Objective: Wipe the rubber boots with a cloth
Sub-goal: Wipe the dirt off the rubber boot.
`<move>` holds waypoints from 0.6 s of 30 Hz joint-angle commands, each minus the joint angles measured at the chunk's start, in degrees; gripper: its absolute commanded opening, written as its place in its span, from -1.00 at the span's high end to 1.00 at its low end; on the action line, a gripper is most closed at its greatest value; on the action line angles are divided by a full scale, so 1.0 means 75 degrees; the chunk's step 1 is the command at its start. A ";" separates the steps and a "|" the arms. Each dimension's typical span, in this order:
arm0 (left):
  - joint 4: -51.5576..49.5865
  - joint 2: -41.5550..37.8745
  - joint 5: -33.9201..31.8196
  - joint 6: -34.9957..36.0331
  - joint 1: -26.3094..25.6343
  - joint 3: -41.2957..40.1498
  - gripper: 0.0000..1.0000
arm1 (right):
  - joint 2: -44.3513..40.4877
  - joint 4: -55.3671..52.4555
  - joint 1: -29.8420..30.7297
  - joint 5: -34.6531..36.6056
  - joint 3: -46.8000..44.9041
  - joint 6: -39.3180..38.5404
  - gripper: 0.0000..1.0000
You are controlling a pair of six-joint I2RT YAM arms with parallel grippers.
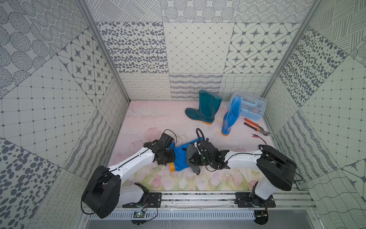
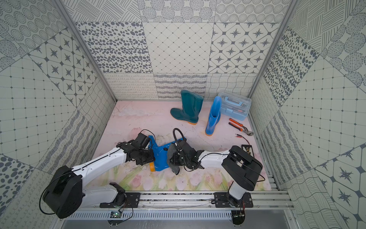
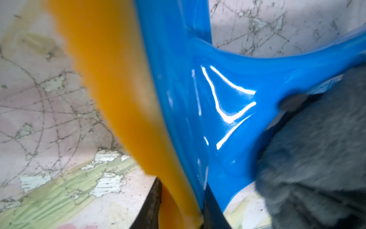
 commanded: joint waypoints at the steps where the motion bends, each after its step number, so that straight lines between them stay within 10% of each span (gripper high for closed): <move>1: 0.0941 0.0037 0.0144 0.0119 0.0013 0.0021 1.00 | -0.0733 -0.1269 -0.0611 0.1062 -0.0696 -0.0350 0.87; 9: 0.0865 0.0404 0.0375 0.0342 0.0009 0.0206 1.00 | -0.0909 -0.1095 0.1850 0.1513 0.0495 -0.2916 0.89; 18: 0.1120 0.0131 0.0521 0.0240 0.0019 0.0065 1.00 | 0.1071 0.0830 0.2934 0.1191 0.0840 -0.2707 0.86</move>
